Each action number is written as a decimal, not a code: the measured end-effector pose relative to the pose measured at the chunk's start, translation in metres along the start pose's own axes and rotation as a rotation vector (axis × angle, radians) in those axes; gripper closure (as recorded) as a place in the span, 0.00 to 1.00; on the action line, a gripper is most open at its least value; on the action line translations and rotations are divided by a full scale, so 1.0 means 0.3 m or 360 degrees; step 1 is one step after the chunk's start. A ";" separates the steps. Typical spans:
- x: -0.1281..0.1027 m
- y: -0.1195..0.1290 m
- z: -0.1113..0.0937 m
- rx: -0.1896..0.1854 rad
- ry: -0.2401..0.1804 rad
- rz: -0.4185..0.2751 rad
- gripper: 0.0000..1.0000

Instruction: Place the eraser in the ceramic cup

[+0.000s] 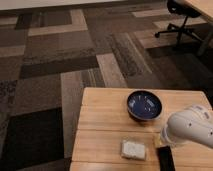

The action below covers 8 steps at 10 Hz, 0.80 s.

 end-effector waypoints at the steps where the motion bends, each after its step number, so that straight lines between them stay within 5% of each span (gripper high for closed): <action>1: -0.038 0.012 -0.044 -0.0024 -0.0029 -0.0020 1.00; 5: -0.196 0.059 -0.233 -0.0093 -0.0128 -0.0132 1.00; 8: -0.302 -0.005 -0.326 -0.0013 -0.0189 -0.0139 1.00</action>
